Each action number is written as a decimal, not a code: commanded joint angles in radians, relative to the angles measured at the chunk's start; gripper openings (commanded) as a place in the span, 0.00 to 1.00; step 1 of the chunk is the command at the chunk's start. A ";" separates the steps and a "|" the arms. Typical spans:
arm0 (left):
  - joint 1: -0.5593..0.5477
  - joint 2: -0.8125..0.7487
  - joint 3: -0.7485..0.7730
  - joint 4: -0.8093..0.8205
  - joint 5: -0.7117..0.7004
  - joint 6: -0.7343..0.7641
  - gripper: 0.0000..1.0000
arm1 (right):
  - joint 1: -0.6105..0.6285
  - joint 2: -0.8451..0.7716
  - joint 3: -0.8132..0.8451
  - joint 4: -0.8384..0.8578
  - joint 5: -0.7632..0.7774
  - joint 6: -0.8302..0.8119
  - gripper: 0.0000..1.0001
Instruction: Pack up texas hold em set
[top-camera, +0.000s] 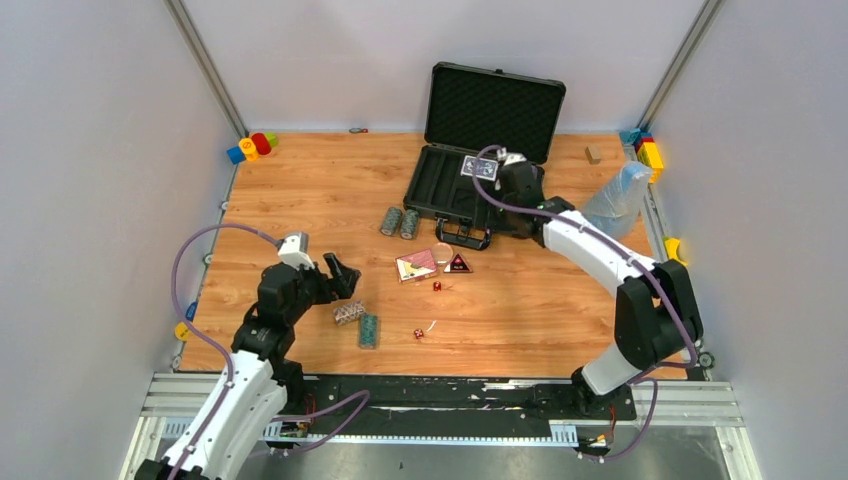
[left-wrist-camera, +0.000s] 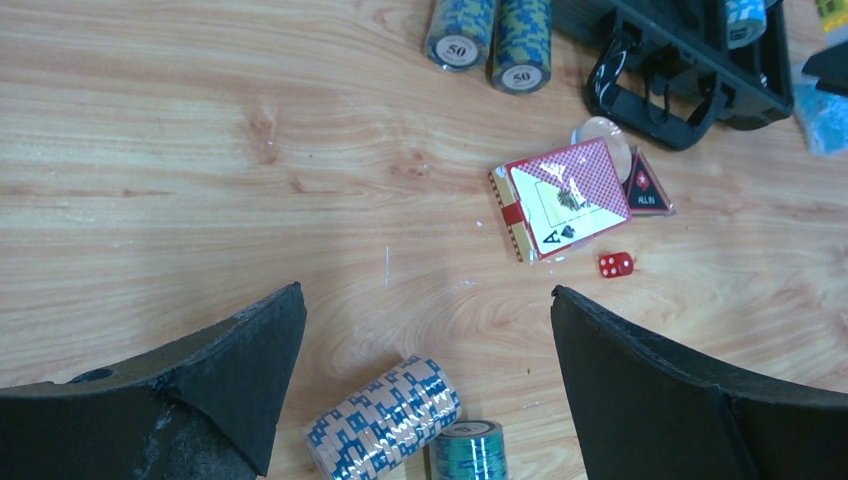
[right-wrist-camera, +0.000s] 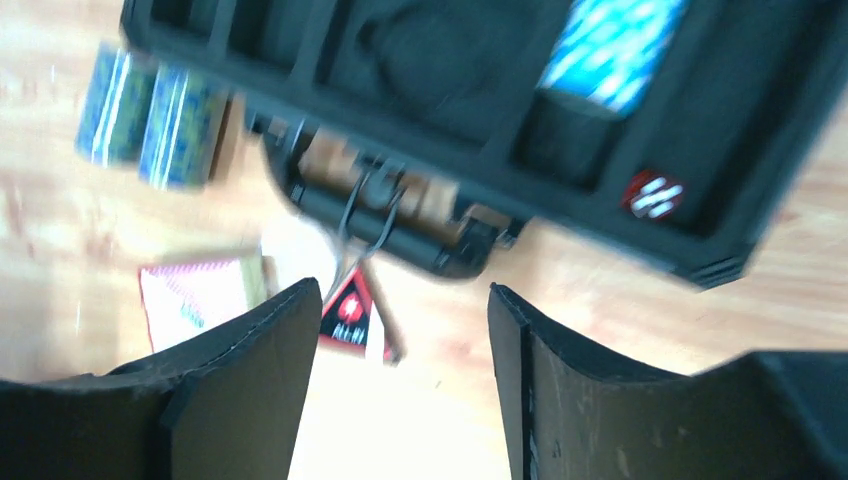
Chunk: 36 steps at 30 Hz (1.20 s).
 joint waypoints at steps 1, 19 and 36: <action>-0.033 0.046 0.036 0.073 -0.011 0.032 1.00 | 0.090 -0.085 -0.081 0.016 -0.037 -0.011 0.63; -0.478 0.684 0.418 -0.013 -0.486 -0.243 1.00 | 0.137 -0.488 -0.398 0.123 0.109 0.154 0.97; -0.541 1.059 0.723 -0.013 -0.377 0.018 1.00 | 0.138 -0.703 -0.520 0.212 -0.033 0.203 0.96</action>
